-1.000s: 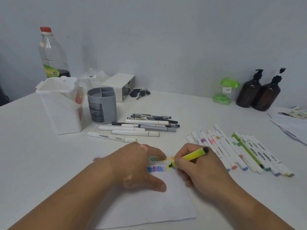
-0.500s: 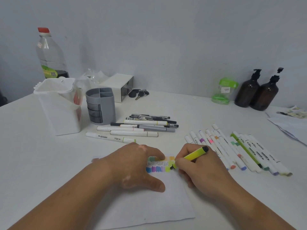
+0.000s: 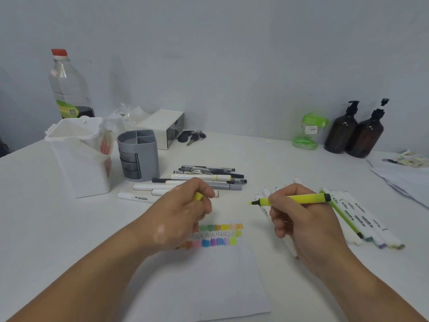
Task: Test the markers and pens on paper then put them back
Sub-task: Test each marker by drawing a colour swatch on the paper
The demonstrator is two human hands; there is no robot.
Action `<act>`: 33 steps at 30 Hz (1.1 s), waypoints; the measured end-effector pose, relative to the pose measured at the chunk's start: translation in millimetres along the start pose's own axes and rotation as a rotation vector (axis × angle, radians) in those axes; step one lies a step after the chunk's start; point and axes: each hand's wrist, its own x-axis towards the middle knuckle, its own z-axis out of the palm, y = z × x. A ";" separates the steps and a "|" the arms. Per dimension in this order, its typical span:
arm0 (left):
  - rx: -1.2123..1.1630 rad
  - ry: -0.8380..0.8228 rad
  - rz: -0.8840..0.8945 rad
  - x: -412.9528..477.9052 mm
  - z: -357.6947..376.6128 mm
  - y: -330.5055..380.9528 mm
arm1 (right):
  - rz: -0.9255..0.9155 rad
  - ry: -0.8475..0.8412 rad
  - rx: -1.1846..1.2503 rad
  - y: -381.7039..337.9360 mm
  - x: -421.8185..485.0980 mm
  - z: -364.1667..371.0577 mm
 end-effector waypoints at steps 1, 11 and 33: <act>-0.033 -0.009 0.019 -1.2 1.0 0.8 | 0.012 -0.012 0.031 0.0 0.4 -0.4; -0.097 -0.069 0.150 1.7 4.6 0.9 | 0.033 -0.081 0.302 -1.8 1.5 -2.6; -0.054 -0.007 0.162 -2.1 13.8 8.1 | -0.033 -0.284 0.142 -1.8 -6.3 2.8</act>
